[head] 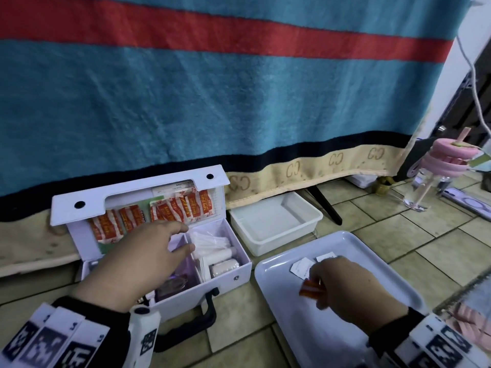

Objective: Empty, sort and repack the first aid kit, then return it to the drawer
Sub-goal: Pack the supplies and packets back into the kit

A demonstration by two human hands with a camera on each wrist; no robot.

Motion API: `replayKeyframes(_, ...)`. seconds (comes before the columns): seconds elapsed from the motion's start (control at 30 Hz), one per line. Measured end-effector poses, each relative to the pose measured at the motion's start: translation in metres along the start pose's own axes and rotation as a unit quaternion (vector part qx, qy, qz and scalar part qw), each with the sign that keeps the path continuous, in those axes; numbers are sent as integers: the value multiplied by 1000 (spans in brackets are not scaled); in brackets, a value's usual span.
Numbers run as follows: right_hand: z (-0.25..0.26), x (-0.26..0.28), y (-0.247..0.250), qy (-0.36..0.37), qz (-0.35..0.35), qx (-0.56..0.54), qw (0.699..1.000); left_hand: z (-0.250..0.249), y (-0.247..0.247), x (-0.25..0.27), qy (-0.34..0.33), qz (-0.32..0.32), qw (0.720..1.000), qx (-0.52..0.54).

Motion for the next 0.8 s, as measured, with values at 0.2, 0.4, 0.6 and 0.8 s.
replayKeyframes(0.2,46,-24,33,177,-52,-161,969,22,15,3,18,-35,999,-13)
replayKeyframes(0.4,95,-71,45,220,-26,-337,915,35,30,10,12,-123,992,16)
replayKeyframes(0.6,150,-104,66,296,28,-448,843,38,32,0,1,-118,993,-29)
replayKeyframes(0.8,165,-109,106,345,-61,-622,700,39,16,0,3,-107,991,-83)
Point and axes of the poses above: each hand's wrist, its own x-axis away from the middle knuckle, its own y-axis out of the back of the hand, z = x × y, the point moved 6 cm from there along -x, towards the middle knuckle, and after that the axes turned 10 degrees about z, right-handed, at the moved point
